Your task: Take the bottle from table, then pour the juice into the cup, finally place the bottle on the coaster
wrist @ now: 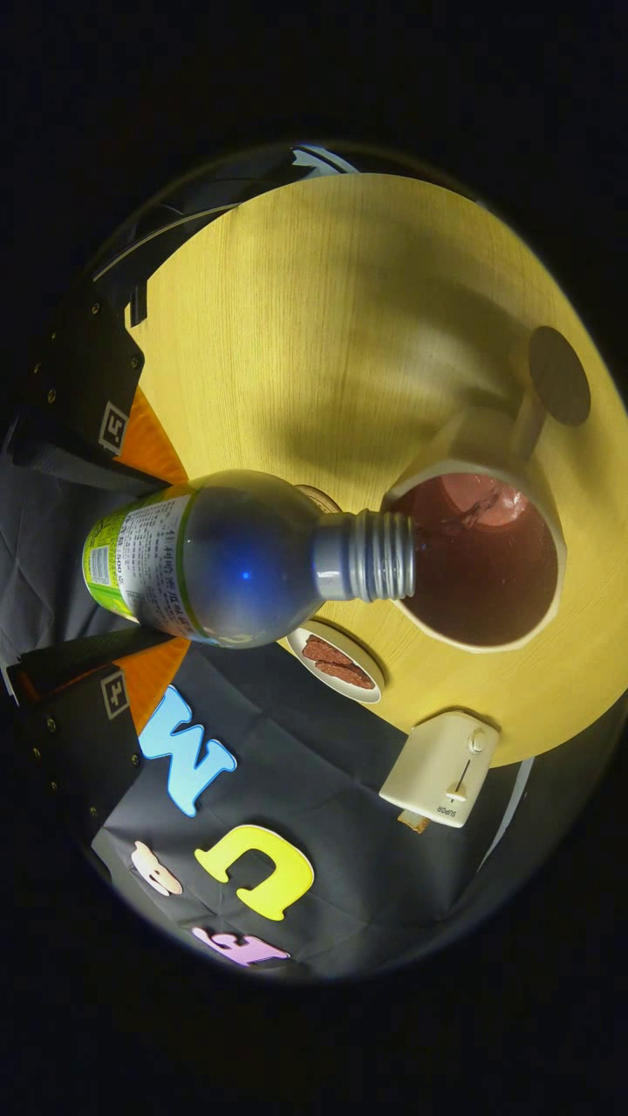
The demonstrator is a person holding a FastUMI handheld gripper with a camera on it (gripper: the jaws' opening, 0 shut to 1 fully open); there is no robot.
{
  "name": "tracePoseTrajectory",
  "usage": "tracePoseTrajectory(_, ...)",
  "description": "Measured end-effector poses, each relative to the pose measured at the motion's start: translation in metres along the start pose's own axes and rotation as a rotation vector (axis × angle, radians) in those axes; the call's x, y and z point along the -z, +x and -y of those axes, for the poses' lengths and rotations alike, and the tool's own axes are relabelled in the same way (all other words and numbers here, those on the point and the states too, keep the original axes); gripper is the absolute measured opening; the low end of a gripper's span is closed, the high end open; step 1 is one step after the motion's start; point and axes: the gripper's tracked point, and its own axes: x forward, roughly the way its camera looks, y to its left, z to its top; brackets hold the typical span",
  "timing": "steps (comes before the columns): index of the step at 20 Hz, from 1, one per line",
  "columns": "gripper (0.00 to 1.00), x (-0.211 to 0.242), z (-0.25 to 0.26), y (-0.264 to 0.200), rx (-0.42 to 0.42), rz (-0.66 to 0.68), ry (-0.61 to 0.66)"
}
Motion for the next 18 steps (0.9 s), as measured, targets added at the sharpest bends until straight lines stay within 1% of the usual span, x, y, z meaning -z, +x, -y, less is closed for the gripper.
tracePoseTrajectory(8,0.74,0.004,0.006,-0.003,-0.003,-0.025,-0.033)
tracePoseTrajectory(18,0.74,-0.002,0.015,-0.005,-0.001,-0.032,-0.089)
